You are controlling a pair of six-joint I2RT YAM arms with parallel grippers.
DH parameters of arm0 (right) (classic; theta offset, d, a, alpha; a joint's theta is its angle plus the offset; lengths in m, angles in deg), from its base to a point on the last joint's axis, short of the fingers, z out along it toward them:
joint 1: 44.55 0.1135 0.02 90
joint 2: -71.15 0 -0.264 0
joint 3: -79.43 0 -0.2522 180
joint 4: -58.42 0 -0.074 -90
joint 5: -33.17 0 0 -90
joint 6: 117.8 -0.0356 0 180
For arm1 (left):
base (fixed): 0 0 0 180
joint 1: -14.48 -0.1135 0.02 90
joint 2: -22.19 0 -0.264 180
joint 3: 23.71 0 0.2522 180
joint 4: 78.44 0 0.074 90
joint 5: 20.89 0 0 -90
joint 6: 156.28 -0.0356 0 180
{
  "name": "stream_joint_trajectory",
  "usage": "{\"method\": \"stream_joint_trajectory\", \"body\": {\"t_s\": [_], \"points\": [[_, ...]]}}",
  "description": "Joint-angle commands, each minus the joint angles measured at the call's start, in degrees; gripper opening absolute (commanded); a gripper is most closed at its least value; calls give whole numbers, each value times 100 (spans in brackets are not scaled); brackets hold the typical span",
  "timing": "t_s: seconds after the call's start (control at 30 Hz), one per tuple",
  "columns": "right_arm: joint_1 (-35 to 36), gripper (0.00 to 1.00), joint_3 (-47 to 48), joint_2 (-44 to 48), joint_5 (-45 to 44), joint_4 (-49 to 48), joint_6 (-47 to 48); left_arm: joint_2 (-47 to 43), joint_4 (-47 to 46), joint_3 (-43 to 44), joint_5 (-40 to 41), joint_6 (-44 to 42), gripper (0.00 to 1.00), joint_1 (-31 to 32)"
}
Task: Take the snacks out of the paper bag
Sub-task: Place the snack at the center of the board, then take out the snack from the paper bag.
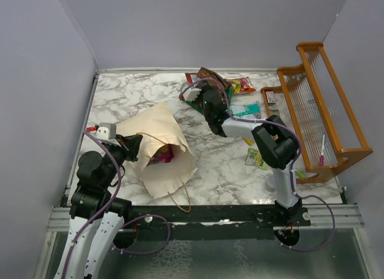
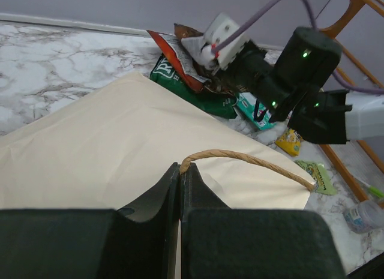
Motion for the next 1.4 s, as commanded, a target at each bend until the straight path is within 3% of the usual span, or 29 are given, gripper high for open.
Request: {"method": "stream_joint_trajectory", "body": {"t_s": [0.0, 0.13, 0.33, 0.5, 0.53, 0.6, 0.63, 0.77, 0.9, 0.97, 1.03, 1.1, 1.23, 1.37], "points": [[405, 1, -550, -345, 422, -221, -356, 33, -37, -8, 125, 9, 0, 0], [434, 1, -678, -292, 878, 227, -1519, 64, -38, 1, 115, 8, 0, -1], [434, 4, -741, 186, 1113, 589, -2304, 70, -33, 1, 120, -1, 0, 0], [421, 26, -723, 522, 1104, 1202, -2747, 40, -31, -8, 124, 6, 0, 0], [417, 33, -746, 557, 1101, 1330, -2881, 39, -39, -6, 120, 7, 0, 0], [417, 57, -830, 671, 1036, 1631, -3346, 19, -41, -8, 118, 3, 0, -5], [421, 61, -896, 820, 1059, 1882, -3661, 9, -43, -8, 122, 4, 0, -1], [425, 66, -1958, 1689, 1237, 1753, -5140, -22, -31, -8, 135, 18, 0, 0], [425, 72, -3075, 2794, 1637, 1635, -5996, 10, -48, -16, 108, 16, 0, 0], [425, 81, -3408, 3320, 1723, 1773, -6426, 29, -59, -15, 98, 10, 0, 2], [425, 93, -3731, 3798, 1981, 1943, -6620, 23, -65, -17, 97, 6, 0, 0], [425, 98, -4076, 4217, 2255, 2042, -6747, 0, -56, -21, 115, 11, 0, 0], [425, 99, -4806, 4945, 2970, 1918, -6569, -31, -65, -26, 135, 14, 0, -1], [425, 99, -5059, 5652, 3101, 1997, -6536, -7, -59, -17, 124, 12, 0, 0]]}}
